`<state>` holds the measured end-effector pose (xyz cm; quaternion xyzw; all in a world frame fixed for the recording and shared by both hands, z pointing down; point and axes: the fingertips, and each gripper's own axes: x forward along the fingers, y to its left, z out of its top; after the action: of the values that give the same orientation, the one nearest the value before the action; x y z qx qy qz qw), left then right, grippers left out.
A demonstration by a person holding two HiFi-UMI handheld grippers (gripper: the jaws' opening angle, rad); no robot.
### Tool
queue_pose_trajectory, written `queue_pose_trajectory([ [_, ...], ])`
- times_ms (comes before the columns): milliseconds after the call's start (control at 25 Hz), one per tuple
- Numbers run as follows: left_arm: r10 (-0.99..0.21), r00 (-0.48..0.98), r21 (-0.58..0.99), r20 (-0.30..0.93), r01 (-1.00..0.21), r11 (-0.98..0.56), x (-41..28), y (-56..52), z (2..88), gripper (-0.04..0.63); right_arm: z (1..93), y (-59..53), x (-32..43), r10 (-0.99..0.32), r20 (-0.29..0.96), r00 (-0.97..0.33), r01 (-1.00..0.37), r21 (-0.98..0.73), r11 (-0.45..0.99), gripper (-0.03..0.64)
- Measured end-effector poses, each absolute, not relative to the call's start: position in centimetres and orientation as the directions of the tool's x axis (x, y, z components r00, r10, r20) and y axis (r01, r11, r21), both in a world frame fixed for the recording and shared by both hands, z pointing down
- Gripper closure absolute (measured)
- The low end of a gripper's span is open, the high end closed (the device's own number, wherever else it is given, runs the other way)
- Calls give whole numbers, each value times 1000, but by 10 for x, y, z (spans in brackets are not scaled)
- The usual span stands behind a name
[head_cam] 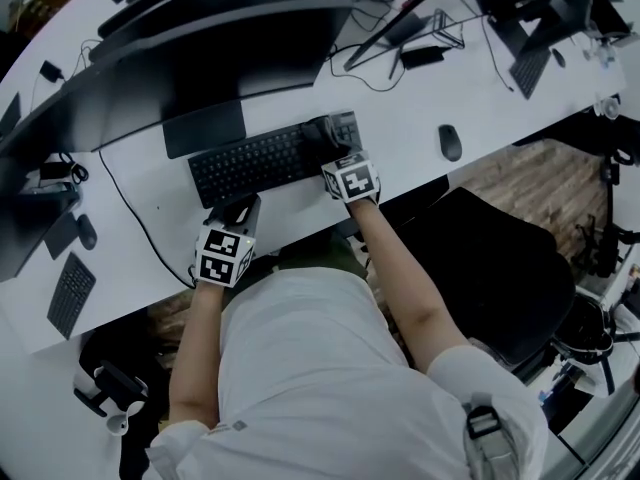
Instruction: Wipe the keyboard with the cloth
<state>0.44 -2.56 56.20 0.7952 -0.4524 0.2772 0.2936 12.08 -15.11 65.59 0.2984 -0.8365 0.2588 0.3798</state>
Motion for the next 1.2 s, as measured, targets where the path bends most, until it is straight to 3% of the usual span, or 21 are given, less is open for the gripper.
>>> queue_pose_trajectory([
  [1200, -450, 546, 247, 707, -787, -565, 41, -30, 572, 597, 672, -96, 175, -339, 815, -471, -770, -192, 608, 480],
])
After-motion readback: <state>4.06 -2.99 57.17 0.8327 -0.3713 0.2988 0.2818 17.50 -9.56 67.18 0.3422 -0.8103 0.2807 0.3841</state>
